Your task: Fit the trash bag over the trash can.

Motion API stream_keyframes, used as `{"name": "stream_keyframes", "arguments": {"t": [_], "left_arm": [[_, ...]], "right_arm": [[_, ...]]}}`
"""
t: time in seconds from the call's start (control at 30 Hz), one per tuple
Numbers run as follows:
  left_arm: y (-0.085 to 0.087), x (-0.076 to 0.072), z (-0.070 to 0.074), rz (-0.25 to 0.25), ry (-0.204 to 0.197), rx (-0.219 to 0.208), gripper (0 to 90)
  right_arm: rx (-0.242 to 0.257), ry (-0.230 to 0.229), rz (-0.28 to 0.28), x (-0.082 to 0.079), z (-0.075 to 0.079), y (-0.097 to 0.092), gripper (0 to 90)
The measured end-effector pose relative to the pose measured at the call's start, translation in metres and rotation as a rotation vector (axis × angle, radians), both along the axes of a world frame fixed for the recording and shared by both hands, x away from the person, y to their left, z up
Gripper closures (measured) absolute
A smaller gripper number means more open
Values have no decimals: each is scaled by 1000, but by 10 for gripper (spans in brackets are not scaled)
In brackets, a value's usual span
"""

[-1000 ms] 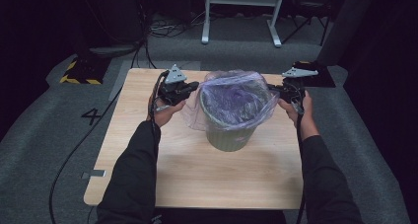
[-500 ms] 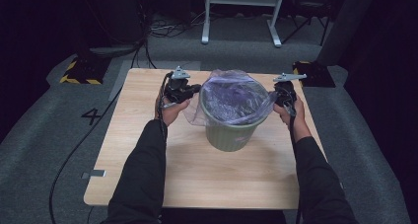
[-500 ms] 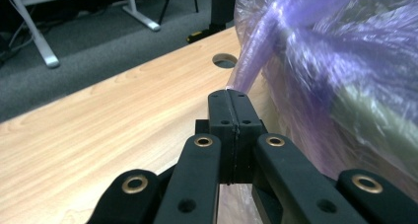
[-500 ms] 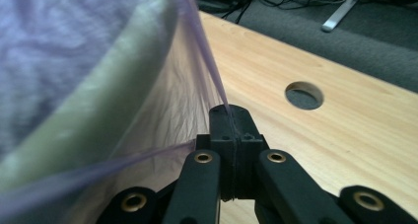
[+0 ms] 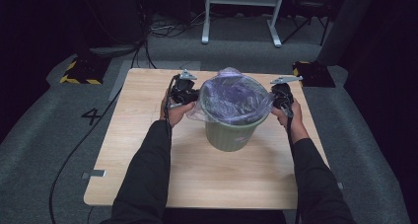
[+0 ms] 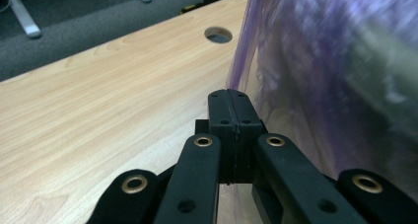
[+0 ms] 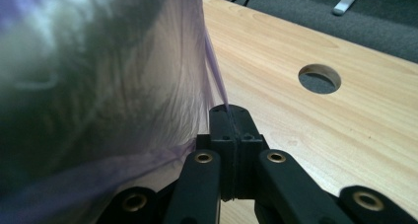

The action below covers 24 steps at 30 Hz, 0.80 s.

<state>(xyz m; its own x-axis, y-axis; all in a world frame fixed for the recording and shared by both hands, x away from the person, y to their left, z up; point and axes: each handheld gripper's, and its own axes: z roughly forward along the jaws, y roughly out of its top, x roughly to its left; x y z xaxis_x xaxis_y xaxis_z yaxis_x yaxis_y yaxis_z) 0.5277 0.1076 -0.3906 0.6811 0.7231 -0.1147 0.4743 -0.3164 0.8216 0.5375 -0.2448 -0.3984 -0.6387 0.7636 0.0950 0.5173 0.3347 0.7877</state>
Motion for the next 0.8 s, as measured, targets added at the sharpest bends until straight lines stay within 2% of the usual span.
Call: {"name": "stream_keyframes", "arguments": {"t": [0.1, 0.23, 0.27, 0.33, 0.43, 0.57, 0.6, 0.63, 0.73, 0.8], "left_arm": [[2, -2, -2, -1, 8, 13, 893], [8, -6, 1, -7, -23, -13, 800], [14, -12, 6, -10, -51, -32, 739], [20, -19, 11, 2, -79, -45, 665], [30, -28, 15, 1, -104, -44, 573], [44, -44, 21, -12, -127, -74, 461], [44, -44, 21, -12, -127, -74, 421], [49, -51, 23, -21, -142, -75, 382], [55, -63, 25, -24, -157, -70, 313], [59, -71, 25, -48, -168, -78, 270]], "right_arm": [[-17, 8, -5, 0, -3, -1, 900], [-2, -16, -9, -3, -2, -6, 886], [16, -36, -25, -6, 4, -13, 839], [26, -54, -33, -11, 9, -19, 820], [46, -83, -49, -17, 14, -33, 791], [74, -107, -65, -25, 18, -49, 711], [74, -107, -65, -25, 18, -49, 711], [74, -120, -56, -30, 19, -56, 652], [61, -139, -32, -36, 22, -62, 588], [62, -154, -20, -41, 25, -66, 532]]}}
